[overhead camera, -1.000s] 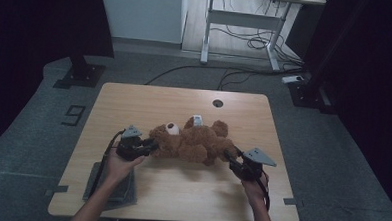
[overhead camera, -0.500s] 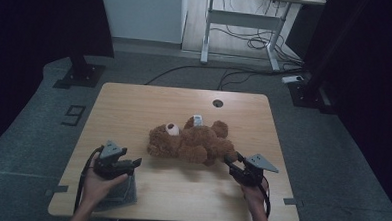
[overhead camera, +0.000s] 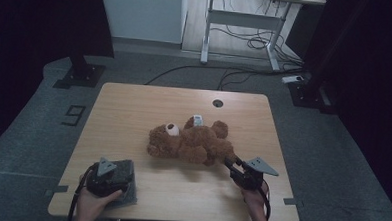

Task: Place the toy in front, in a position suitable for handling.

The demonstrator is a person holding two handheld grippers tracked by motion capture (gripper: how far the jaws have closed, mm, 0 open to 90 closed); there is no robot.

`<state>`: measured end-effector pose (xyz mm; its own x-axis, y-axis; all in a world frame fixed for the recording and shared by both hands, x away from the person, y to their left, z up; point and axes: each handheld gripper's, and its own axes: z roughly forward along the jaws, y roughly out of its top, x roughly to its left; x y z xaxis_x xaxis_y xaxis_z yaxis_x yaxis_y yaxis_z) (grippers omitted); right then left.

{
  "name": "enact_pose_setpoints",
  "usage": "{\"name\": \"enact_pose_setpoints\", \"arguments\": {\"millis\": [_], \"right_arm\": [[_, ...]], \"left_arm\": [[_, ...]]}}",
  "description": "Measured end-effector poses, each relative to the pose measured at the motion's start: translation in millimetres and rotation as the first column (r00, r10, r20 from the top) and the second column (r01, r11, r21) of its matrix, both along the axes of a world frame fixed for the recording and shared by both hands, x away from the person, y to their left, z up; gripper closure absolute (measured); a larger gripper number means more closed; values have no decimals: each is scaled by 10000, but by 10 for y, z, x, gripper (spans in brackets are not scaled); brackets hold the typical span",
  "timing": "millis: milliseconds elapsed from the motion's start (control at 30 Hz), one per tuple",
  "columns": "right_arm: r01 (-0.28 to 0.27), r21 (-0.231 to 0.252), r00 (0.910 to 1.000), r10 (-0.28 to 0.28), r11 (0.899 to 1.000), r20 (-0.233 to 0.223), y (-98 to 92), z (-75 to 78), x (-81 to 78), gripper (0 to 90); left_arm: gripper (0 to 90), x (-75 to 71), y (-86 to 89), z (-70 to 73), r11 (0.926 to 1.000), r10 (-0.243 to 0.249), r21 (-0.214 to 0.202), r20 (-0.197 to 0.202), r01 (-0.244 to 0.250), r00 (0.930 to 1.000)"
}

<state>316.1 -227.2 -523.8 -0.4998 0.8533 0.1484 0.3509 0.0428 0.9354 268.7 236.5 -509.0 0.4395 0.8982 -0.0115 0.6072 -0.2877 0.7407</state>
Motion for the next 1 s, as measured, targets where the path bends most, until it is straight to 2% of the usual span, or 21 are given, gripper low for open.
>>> {"name": "enact_pose_setpoints", "arguments": {"millis": [133, 167, 200, 233, 333, 467, 633, 800, 867, 900, 933, 1000], "right_arm": [[13, -5, 10000, -13, 10000, 11, 1, -9, 0, 613], [15, -5, 10000, -15, 10000, 23, 2, -9, -1, 613], [8, -40, 10000, -8, 10000, 51, 2, -6, -4, 613], [8, -40, 10000, -8, 10000, 51, 2, -6, -4, 613], [-4, -50, 10000, 5, 10000, 62, -5, -3, -6, 615], [-2, -58, 10000, 3, 10000, 78, -11, -3, -14, 617], [24, -38, 10000, -24, 10000, 63, -8, -5, -13, 617], [13, -80, 10000, -13, 10000, 90, 1, -5, -19, 617], [16, -76, 10000, -15, 10000, 77, 2, -7, -18, 617], [14, -79, 10000, -14, 10000, 63, 1, -11, -17, 617], [14, -76, 10000, -14, 10000, 62, 1, -12, -16, 617], [11, -75, 10000, -10, 10000, 57, 0, -13, -15, 617]], "left_arm": [[211, -35, 11, -91, 9999, 121, 112, -234, -119, 9997], [205, -44, 15, -123, 9996, 240, 142, -332, -235, 9992], [205, -49, 19, -187, 9983, 488, 344, -450, -473, 9978], [206, -49, 19, -187, 9983, 488, 344, -450, -473, 9978], [203, -19, 12, -279, 9978, 513, 450, -793, -479, 9955], [189, -18, -23, -317, 9970, 599, 526, -740, -561, 9955], [202, -23, -26, -359, 9967, 664, 509, -486, -639, 9966], [328, -33, 9, -363, 9961, 778, 434, -208, -768, 9968], [438, -37, 28, -362, 9956, 841, 419, -71, -838, 9964], [536, -41, 35, -361, 9955, 841, 446, -31, -839, 9965], [585, -49, 42, -359, 9950, 841, 528, 47, -843, 9964], [615, -53, 41, -359, 9949, 838, 548, 90, -842, 9964]]}}
